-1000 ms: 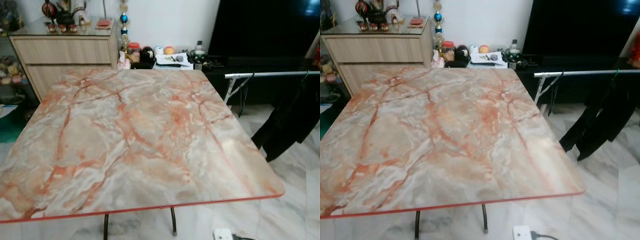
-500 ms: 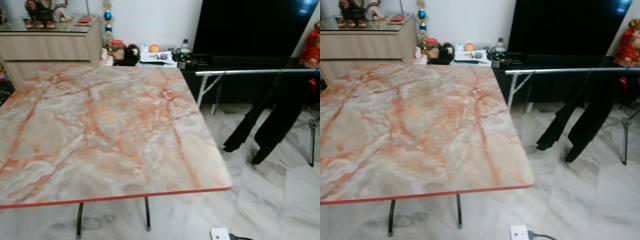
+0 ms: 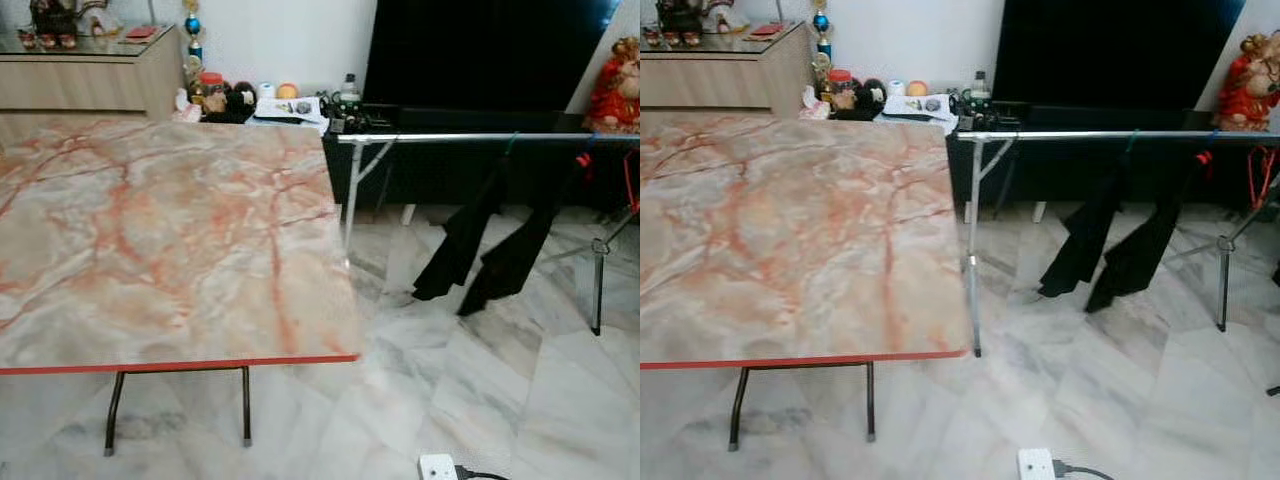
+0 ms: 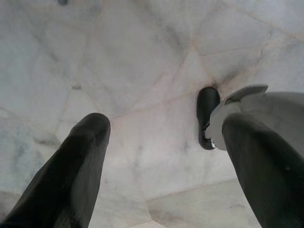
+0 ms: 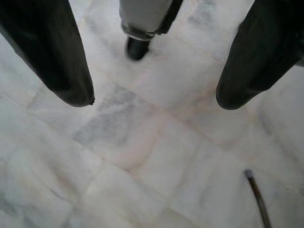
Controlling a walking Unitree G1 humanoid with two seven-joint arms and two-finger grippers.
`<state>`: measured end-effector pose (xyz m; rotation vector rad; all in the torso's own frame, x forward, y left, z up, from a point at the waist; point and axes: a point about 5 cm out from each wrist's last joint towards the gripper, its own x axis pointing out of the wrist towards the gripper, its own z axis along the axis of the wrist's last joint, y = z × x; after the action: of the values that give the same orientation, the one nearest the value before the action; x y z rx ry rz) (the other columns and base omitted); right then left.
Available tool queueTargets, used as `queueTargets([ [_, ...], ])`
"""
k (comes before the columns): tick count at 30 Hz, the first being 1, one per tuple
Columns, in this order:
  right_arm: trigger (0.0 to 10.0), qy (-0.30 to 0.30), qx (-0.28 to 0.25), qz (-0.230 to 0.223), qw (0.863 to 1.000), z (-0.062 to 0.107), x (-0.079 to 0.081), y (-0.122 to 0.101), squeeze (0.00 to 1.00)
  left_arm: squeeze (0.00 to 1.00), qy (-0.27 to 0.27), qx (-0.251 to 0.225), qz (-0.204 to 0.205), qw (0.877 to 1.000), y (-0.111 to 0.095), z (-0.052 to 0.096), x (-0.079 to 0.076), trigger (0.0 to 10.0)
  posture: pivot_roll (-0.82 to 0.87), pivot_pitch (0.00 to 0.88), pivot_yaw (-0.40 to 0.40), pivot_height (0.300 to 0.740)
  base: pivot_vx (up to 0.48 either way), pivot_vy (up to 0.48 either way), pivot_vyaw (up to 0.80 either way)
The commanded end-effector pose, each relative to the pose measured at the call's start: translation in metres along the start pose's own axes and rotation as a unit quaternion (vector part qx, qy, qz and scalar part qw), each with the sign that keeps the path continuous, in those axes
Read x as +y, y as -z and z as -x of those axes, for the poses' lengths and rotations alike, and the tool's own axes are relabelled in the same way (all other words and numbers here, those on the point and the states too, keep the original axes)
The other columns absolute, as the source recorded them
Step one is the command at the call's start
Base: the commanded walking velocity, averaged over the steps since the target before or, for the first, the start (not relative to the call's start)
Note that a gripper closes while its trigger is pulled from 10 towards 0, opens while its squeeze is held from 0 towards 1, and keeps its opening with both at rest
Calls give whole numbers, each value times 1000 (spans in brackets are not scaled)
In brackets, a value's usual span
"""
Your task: Hang hanger
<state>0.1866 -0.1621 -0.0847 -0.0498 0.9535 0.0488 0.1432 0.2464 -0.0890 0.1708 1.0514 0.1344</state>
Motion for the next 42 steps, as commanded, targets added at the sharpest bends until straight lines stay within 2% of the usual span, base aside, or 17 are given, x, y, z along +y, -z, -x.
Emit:
queueTargets([
  [1,10000,49,18,-206,977,10,-51,22,0,0,74,-33,-11,997,-28,-4,-36,10000,139,0,24,740,0,-469,0],
  [16,10000,57,18,-211,976,10,-53,20,0,0,73,-33,-3,997,-30,-4,-36,10000,140,2,26,740,0,-436,0],
  [37,10000,56,19,-191,980,10,-55,19,0,0,73,-31,25,997,-29,-4,-37,10000,136,21,20,740,0,0,0],
  [42,10000,58,14,-207,976,10,-54,19,0,0,80,-46,41,995,-32,-4,-38,10000,142,15,24,740,0,0,0],
])
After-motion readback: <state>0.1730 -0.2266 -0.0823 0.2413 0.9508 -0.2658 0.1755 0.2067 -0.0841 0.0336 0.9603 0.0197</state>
